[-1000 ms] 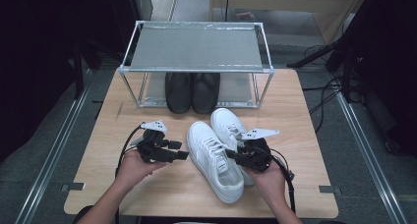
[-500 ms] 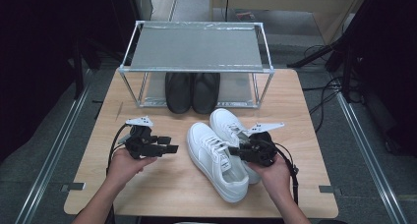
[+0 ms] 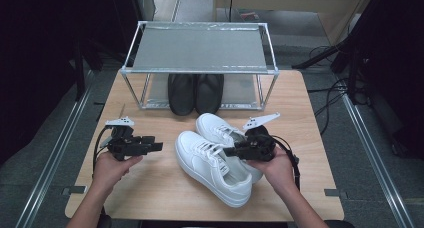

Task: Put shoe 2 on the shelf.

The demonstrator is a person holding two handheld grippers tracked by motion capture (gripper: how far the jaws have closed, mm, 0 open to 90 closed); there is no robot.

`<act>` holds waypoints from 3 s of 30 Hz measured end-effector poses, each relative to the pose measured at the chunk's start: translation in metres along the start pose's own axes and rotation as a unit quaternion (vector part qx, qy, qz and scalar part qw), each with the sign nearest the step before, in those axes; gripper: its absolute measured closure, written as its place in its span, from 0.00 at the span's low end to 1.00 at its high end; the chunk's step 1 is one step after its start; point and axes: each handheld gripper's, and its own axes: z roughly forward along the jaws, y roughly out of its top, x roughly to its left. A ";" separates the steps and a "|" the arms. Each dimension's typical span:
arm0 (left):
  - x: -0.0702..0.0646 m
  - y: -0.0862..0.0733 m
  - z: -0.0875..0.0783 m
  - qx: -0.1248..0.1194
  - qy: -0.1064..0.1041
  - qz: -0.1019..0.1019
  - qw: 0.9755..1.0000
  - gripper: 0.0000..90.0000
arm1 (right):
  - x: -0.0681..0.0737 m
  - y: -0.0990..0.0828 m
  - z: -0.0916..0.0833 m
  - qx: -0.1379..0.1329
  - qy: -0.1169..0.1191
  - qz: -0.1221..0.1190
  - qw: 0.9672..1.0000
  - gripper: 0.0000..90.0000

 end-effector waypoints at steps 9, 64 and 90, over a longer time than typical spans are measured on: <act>0.017 -0.009 -0.018 -0.026 0.020 -0.039 0.999 0.48 | 0.007 0.054 0.002 0.020 0.069 -0.065 0.995 0.86; 0.026 -0.013 -0.009 -0.006 -0.016 -0.054 0.998 0.48 | -0.061 0.303 0.019 -0.105 -0.318 0.183 0.924 0.85; 0.025 -0.011 -0.005 0.002 -0.022 -0.047 0.999 0.48 | -0.058 0.311 0.040 -0.101 -0.367 0.170 0.909 0.70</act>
